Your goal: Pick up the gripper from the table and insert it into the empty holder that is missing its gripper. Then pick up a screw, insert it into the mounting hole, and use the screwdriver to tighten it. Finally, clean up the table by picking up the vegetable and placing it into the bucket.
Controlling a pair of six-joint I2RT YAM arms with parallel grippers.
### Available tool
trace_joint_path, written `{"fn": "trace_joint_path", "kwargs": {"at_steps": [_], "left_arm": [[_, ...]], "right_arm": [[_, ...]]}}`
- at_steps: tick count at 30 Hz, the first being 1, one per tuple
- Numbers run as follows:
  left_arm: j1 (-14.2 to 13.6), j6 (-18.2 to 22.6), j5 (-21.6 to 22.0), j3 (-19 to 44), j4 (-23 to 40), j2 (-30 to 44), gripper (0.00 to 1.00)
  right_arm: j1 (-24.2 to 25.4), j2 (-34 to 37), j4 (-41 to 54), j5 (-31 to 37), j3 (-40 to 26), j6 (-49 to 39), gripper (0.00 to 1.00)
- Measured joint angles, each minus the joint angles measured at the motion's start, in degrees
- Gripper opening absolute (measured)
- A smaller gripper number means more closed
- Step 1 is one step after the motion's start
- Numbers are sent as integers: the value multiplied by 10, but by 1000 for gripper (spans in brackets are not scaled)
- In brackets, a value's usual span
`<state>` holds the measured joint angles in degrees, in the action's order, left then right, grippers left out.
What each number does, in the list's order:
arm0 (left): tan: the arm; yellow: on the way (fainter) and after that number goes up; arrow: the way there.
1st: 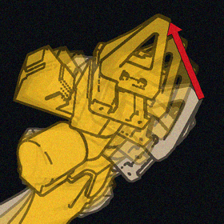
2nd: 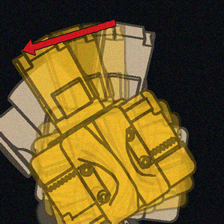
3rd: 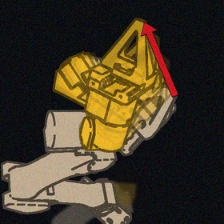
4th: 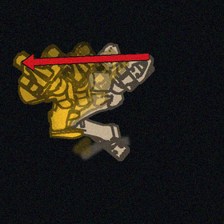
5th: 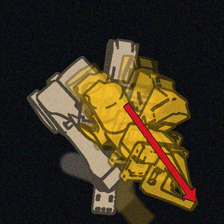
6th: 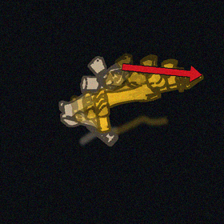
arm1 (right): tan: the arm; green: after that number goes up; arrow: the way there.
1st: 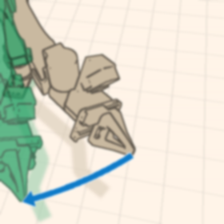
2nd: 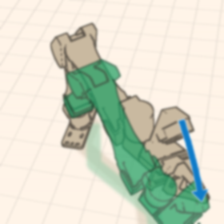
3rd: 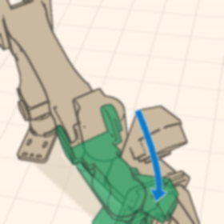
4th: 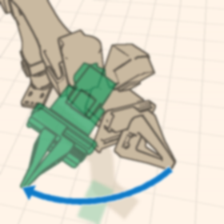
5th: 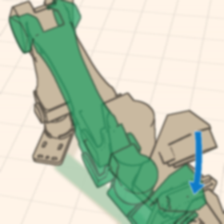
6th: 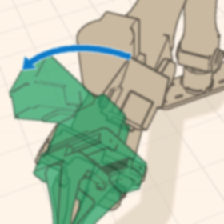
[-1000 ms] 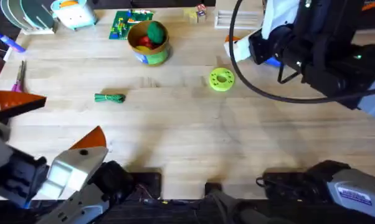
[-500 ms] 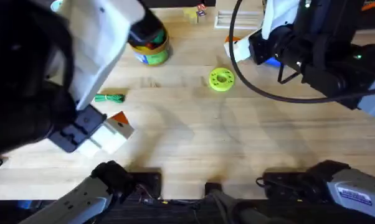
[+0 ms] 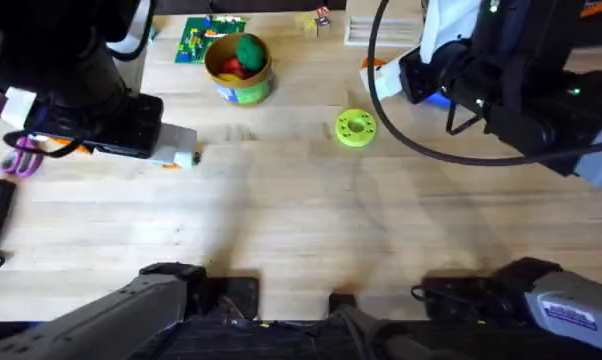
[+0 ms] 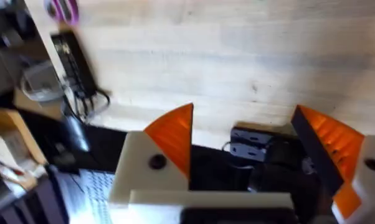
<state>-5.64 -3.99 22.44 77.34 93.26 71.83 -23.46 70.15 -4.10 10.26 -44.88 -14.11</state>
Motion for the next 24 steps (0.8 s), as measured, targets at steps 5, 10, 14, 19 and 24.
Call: {"fn": "trace_joint_path", "kwargs": {"at_steps": [5, 10, 14, 19, 24], "left_arm": [[76, -172, -37, 0, 32, 71, 990], [100, -251, -134, 0, -7, 136, 990], [110, -318, -193, 0, -54, 178, 990], [124, -445, -209, 0, -129, 194, 990], [144, -541, -203, 0, -157, 195, 990]], "right_arm": [[0, 0, 0, 0, 0, 0, 990], [0, 0, 0, 0, 0, 0, 991], [0, 0, 0, 0, 0, 0, 991], [0, 0, 0, 0, 0, 0, 991], [0, 0, 0, 0, 0, 0, 991]]}}
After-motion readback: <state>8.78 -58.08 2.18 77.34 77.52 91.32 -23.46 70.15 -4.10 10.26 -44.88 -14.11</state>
